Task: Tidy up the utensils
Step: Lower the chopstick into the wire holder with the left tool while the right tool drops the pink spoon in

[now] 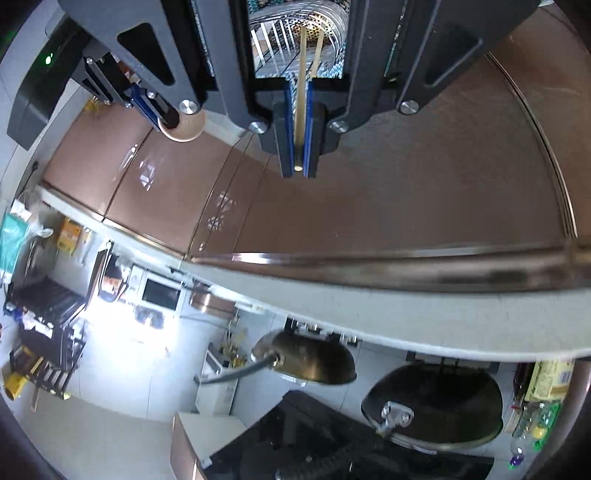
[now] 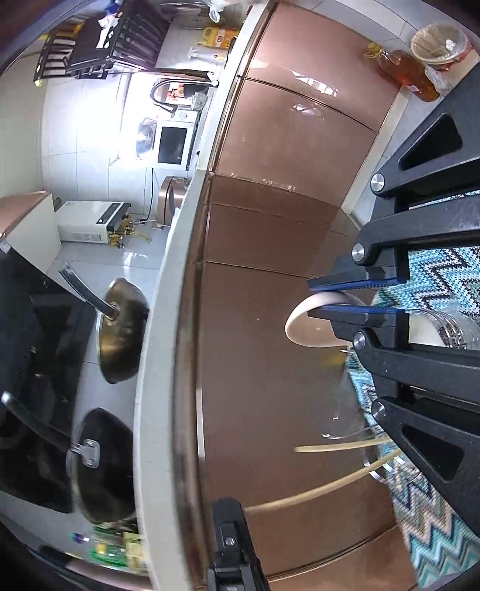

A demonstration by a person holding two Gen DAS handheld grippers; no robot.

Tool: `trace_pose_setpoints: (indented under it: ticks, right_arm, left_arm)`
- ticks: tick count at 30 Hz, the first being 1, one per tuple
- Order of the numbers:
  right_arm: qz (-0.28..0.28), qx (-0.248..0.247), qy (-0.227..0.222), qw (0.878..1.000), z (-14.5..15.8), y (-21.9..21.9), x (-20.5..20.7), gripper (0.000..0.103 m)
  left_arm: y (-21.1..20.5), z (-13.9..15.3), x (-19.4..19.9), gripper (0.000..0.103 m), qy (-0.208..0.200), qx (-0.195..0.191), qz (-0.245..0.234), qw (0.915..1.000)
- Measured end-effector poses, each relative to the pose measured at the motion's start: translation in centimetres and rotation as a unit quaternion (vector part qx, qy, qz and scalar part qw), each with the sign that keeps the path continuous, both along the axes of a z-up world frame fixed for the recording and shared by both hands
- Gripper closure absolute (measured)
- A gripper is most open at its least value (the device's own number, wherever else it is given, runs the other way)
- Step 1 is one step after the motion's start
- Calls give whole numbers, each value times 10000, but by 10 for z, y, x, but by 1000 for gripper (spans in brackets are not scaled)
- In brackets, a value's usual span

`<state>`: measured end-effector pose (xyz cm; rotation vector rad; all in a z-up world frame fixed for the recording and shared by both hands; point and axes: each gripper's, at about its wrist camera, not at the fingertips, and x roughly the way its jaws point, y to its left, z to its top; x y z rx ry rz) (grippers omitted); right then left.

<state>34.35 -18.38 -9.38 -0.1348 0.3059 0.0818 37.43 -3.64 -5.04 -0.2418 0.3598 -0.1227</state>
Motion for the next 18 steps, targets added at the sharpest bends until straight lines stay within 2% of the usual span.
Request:
trace_pose_setpoints:
  ticks: [4,8,9,11,12,13,15,18]
  right_arm:
    - [65,-115,33,9999,-20,5,0,95]
    - [143,16,196,9997,-35,3,1,95]
    - [153,25,207,9997,-35,3,0,93]
    - [190,55,207,9996,-36,2,-4,82]
    - [190,60,197,9996,-34,1,-5,73]
    - [193,70,172,9996,-32,1,-8,70]
    - [179,75,127,9997,-26,1,-13,68]
    - [124,113,46,9998,-14,-2,-23,60]
  left_arm:
    - [-1,-23,9,99,126,89,77,9999]
    - [-3,-36,12,98,235,140,98,9996]
    - [-4,-38,11,97,239,137,101,9996]
    - [-3,-41,10,96,268,130,110,9995]
    - [-3,-43,9,94,288,110,95,9995]
    - [-2,-43,7,91,302,78,72,9995]
    - [1,-40,2,76,283,20,88,9996]
    - [6,-31,-14,70,150,-25,148,9998]
